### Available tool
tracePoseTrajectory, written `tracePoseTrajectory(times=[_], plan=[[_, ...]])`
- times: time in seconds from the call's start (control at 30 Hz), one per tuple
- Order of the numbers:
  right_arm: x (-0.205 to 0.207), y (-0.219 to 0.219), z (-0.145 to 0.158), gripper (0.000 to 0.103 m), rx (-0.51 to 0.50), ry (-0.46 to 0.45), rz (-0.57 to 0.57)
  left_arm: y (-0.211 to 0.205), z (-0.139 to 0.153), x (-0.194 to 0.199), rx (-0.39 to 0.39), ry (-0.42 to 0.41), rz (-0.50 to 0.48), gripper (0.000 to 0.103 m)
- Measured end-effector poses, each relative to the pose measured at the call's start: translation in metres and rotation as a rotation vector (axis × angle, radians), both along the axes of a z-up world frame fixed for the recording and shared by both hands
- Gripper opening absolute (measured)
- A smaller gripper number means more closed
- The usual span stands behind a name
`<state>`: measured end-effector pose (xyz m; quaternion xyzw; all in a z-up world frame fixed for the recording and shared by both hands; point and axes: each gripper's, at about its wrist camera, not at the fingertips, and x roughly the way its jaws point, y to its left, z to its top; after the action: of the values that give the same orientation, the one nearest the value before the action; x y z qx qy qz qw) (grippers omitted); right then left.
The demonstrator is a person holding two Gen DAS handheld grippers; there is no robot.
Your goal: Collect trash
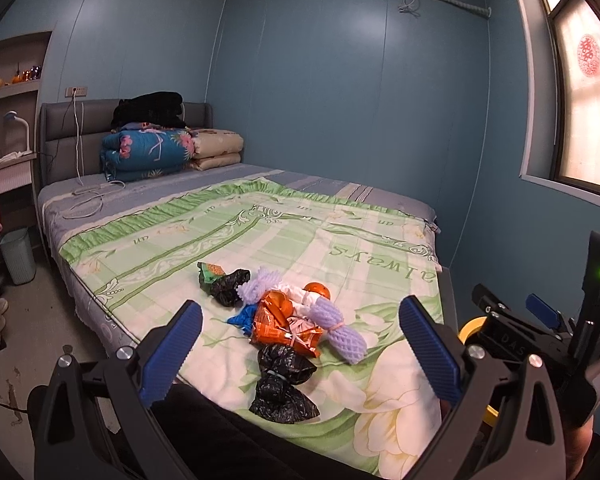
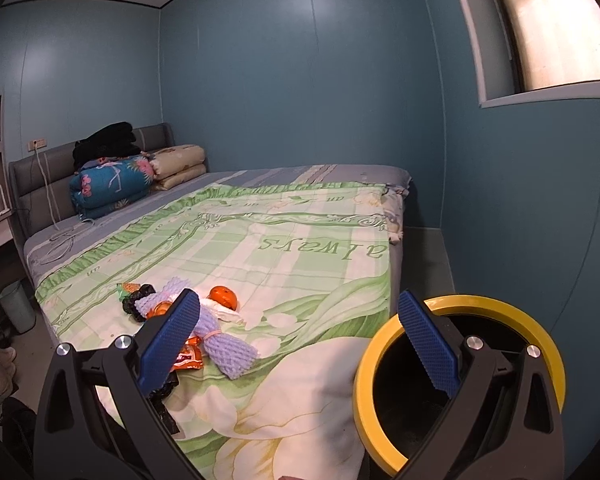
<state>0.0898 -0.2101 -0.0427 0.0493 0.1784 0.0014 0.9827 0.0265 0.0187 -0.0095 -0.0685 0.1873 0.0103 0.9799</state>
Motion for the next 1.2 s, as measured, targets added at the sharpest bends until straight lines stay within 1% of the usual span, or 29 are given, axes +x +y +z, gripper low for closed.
tracePoseTrajectory(times=[0.17, 0.27, 0.33, 0.4, 0.47, 0.6, 0.73, 0.87, 0.93, 1.03, 1.13, 1.2], plan=[[0.030, 0.009, -0.008, 0.095, -0.013, 0.069, 0.092, 0.015, -0.002, 0.022, 0.008, 0.041, 0.002, 0.095], [0.052, 0.018, -0.016, 0.095, -0.040, 0.107, 0.144, 0.029, -0.002, 0.044, 0.041, 0.068, 0.022, 0.095], [0.067, 0.025, -0.023, 0.095, -0.059, 0.139, 0.177, 0.039, -0.004, 0.063, 0.058, 0.102, 0.034, 0.095], [0.084, 0.033, -0.031, 0.095, -0.054, 0.196, 0.214, 0.051, -0.007, 0.085, 0.043, 0.152, 0.035, 0.095], [0.100, 0.040, -0.039, 0.095, -0.063, 0.246, 0.237, 0.068, -0.014, 0.108, 0.011, 0.203, 0.040, 0.095], [0.123, 0.056, -0.053, 0.095, -0.103, 0.310, 0.275, 0.098, -0.033, 0.157, -0.012, 0.307, 0.062, 0.095], [0.147, 0.070, -0.067, 0.095, -0.101, 0.380, 0.319, 0.130, -0.055, 0.209, -0.044, 0.406, 0.091, 0.095], [0.165, 0.086, -0.078, 0.095, -0.125, 0.404, 0.371, 0.155, -0.075, 0.251, -0.068, 0.462, 0.103, 0.095], [0.176, 0.088, -0.084, 0.095, -0.103, 0.443, 0.385, 0.168, -0.086, 0.273, -0.091, 0.496, 0.110, 0.095], [0.193, 0.090, -0.092, 0.095, -0.083, 0.495, 0.371, 0.185, -0.103, 0.303, -0.143, 0.538, 0.118, 0.095], [0.210, 0.093, -0.098, 0.095, -0.066, 0.539, 0.370, 0.195, -0.117, 0.324, -0.155, 0.556, 0.127, 0.095], [0.219, 0.095, -0.100, 0.095, -0.065, 0.552, 0.369, 0.198, -0.125, 0.335, -0.175, 0.568, 0.122, 0.095]])
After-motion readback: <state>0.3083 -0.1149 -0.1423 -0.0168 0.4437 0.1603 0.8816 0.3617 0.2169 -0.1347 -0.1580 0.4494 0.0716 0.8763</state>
